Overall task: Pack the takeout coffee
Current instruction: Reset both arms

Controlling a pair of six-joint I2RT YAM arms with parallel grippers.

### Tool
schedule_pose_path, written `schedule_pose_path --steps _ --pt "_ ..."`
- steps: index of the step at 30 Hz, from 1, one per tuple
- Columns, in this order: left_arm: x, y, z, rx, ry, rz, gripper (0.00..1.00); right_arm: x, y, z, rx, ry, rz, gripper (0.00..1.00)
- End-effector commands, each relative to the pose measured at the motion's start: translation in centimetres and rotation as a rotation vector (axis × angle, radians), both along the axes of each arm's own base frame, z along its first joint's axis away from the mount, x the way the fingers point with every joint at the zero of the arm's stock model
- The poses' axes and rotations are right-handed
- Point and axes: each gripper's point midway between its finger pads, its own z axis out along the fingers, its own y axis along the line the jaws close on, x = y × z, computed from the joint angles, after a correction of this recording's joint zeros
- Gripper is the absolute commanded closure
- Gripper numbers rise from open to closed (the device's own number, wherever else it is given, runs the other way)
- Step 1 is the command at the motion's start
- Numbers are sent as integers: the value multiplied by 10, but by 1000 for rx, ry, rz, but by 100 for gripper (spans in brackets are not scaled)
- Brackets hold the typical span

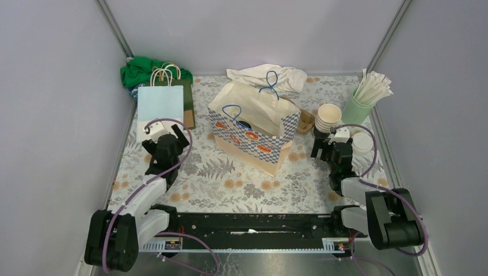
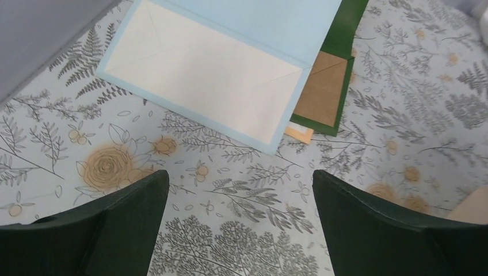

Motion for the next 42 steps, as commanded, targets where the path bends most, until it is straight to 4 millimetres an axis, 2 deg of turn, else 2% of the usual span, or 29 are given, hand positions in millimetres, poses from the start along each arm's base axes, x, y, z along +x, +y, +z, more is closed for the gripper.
schedule_pose_path --steps 1,4,8,12,16,21,23,26,29,37,42 --pt "14 12 23 143 -122 -5 1 32 -3 36 -18 -170 -12 1" --pt "15 13 17 175 -163 -21 1 43 -2 39 -51 -195 11 1" --pt "29 11 17 178 -181 -51 1 48 -6 33 -53 -211 -3 1" --pt "40 17 14 210 -183 -51 1 49 -6 28 -50 -212 5 1" --pt "48 21 14 192 -216 -85 1 47 -5 21 -31 -225 29 1" --pt "56 26 0 109 -248 -131 1 54 -16 20 -30 -216 -40 0" --pt "61 17 -6 111 -220 -199 1 59 -25 15 -17 -176 -105 0" --pt "66 -8 -7 143 -231 -364 3 57 -26 16 -13 -187 -111 0" --pt "65 -20 -12 168 -256 -430 3 58 -26 16 -13 -183 -111 0" --pt "67 -33 -17 220 -218 -457 1 58 -26 17 -13 -187 -110 0" --pt "64 -31 -15 245 -229 -411 1 58 -26 16 -13 -186 -111 0"
